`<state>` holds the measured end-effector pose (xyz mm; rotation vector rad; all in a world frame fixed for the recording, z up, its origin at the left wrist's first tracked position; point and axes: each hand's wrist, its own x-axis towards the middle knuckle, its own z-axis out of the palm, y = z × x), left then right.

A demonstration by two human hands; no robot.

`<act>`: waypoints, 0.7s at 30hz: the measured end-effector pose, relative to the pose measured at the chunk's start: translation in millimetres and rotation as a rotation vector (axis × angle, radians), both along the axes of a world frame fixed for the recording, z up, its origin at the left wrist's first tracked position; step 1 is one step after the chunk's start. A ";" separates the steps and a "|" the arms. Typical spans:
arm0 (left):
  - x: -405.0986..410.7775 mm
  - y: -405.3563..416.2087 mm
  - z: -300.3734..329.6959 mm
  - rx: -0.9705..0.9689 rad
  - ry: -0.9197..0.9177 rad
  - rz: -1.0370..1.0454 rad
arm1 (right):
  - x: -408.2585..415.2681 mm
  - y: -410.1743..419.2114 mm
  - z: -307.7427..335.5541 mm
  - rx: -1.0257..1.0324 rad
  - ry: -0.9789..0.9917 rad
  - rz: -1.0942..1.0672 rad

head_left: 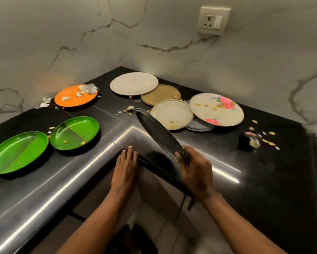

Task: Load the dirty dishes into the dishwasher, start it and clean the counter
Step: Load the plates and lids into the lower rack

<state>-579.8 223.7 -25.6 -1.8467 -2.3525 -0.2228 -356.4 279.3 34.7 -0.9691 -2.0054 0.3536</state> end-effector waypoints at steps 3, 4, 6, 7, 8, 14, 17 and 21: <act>43.9 -31.7 -5.1 -0.017 -0.065 -0.012 | 50.9 -40.2 -7.7 -0.051 0.046 -0.095; 59.7 -43.1 -5.4 -0.049 -0.095 -0.028 | 67.8 -54.3 -9.3 -0.084 0.061 -0.121; 84.4 -63.9 -8.4 -0.076 -0.123 -0.079 | 96.6 -80.9 -11.6 -0.151 0.085 -0.185; 94.7 -73.9 -9.0 -0.090 -0.113 -0.118 | 109.1 -95.4 -12.0 -0.185 0.101 -0.222; 102.7 -82.0 -9.6 -0.102 -0.096 -0.154 | 119.1 -108.4 -11.3 -0.213 0.112 -0.251; 138.6 -121.2 -17.9 -0.171 -0.090 -0.281 | 165.9 -184.5 -4.5 -0.272 0.119 -0.404; 166.2 -159.5 -26.1 -0.192 -0.124 -0.412 | 186.8 -243.6 -10.3 -0.268 0.084 -0.513; 183.3 -237.4 -54.6 -0.287 -0.108 -0.567 | 190.1 -343.4 -40.5 -0.260 0.057 -0.641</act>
